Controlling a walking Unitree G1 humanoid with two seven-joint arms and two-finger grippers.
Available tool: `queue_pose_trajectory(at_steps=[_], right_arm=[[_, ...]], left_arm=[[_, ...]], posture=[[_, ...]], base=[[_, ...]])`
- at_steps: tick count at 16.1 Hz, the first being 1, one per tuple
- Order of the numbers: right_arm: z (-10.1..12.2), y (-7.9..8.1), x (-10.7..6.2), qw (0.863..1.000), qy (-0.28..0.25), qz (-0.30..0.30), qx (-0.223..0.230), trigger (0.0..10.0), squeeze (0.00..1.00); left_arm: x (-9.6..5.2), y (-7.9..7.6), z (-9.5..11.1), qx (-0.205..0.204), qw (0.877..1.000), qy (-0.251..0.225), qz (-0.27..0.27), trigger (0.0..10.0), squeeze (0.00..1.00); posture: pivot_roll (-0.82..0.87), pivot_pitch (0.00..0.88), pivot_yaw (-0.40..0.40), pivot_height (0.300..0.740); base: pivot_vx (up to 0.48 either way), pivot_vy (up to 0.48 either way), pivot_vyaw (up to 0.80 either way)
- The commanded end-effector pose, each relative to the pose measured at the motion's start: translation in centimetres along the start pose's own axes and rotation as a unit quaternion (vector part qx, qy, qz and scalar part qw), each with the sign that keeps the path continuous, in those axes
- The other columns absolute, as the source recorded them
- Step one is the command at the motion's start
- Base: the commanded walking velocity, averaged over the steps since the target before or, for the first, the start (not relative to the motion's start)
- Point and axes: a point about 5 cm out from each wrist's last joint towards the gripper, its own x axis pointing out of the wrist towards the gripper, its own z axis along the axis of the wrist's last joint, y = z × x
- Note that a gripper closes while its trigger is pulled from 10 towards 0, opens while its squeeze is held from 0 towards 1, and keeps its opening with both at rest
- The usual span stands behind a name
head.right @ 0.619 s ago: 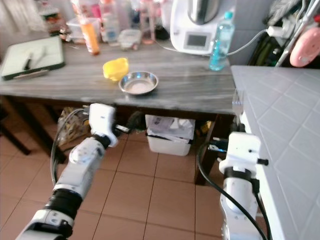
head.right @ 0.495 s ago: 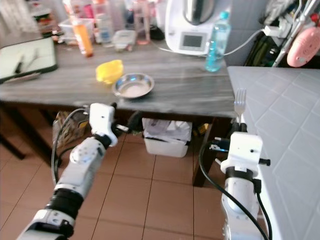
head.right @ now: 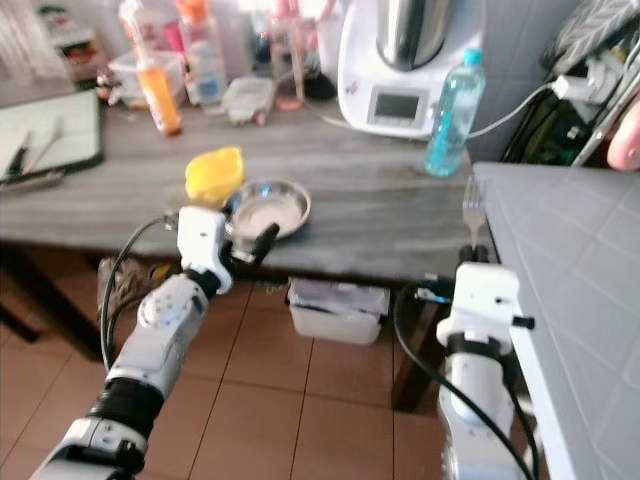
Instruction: Setting the table
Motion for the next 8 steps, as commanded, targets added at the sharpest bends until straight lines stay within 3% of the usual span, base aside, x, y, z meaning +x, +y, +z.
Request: queue_pose_trajectory(at_steps=[1,6,8], right_arm=[[0.1,-0.5,0.0,1.0,-0.004,-0.008,-0.004,10.0,0.0],[0.0,-0.4,-0.1,1.0,-0.001,-0.007,-0.002,10.0,0.0],[0.0,-0.2,0.0,1.0,0.0,-0.004,0.0,10.0,0.0]], left_arm=[[0.4,-0.7,0.3,0.003,1.0,-0.004,-0.014,10.0,0.0],[0.0,0.0,0.3,0.014,1.0,-0.003,-0.006,10.0,0.0],[-0.2,0.7,0.4,0.018,1.0,-0.008,0.007,10.0,0.0]], posture=[[0.04,0.069,0.029,0.74],[0.05,0.075,0.033,0.74],[0.05,0.077,0.031,0.74]], base=[[0.442,0.0,0.0],[0.451,0.0,0.0],[0.18,0.0,0.0]])
